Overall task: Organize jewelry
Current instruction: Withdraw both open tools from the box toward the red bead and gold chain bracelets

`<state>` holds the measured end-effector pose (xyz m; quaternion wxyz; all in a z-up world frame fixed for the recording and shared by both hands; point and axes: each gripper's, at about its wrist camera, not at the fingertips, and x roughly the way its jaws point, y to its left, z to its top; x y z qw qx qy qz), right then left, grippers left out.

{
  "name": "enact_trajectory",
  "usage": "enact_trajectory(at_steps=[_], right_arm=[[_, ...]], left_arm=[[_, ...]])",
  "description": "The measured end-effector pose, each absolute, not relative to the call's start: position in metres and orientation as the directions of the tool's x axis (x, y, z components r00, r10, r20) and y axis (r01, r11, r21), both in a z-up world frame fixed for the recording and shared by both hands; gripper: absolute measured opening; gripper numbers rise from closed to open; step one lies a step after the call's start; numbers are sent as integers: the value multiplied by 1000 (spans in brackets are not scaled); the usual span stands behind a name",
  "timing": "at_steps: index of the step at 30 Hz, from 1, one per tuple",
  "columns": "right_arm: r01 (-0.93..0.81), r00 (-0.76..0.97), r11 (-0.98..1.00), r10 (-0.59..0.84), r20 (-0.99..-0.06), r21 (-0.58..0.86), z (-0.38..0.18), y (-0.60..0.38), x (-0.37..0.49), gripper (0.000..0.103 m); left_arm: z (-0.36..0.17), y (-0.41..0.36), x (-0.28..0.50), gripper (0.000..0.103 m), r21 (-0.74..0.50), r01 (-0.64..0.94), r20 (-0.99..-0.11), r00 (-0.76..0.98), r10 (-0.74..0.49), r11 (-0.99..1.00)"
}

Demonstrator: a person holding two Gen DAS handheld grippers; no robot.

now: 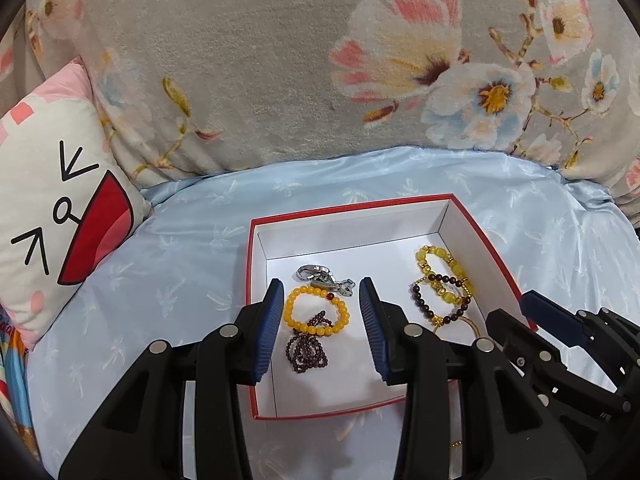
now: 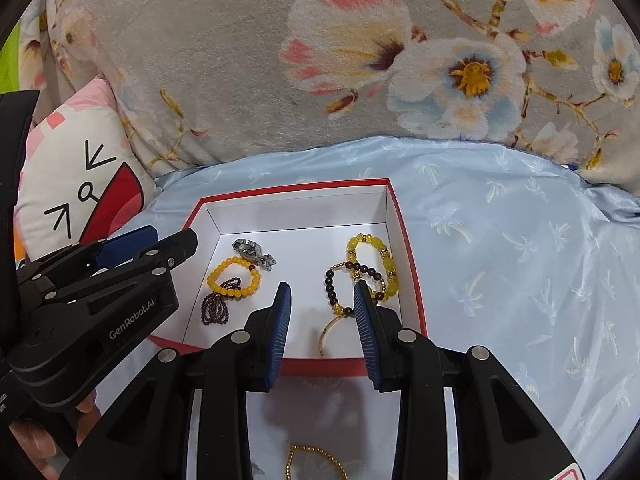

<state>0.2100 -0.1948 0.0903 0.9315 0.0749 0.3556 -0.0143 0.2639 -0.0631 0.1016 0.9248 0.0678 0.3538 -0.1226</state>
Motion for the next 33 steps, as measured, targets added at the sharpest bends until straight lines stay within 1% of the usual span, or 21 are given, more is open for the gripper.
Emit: enact_trajectory(at_steps=[10,18,29,33], right_arm=[[77,756,990,17,-655,114,98,-196,181,33],[86,728,991,10,-686,106,79,-203,145,32],[114,672,982,34,-740,149,38,-207,95,32],[113,653,987,15,-757,117,26,-201,94,32]], left_arm=[[110,-60,242,37,31,274,-669,720,-184,961],[98,-39,210,38,18,267,-689,702,-181,964],[46,-28,144,42,-19,302,-761,614,-210,953],[24,-33,127,42,-35,326,-792,567,-225,945]])
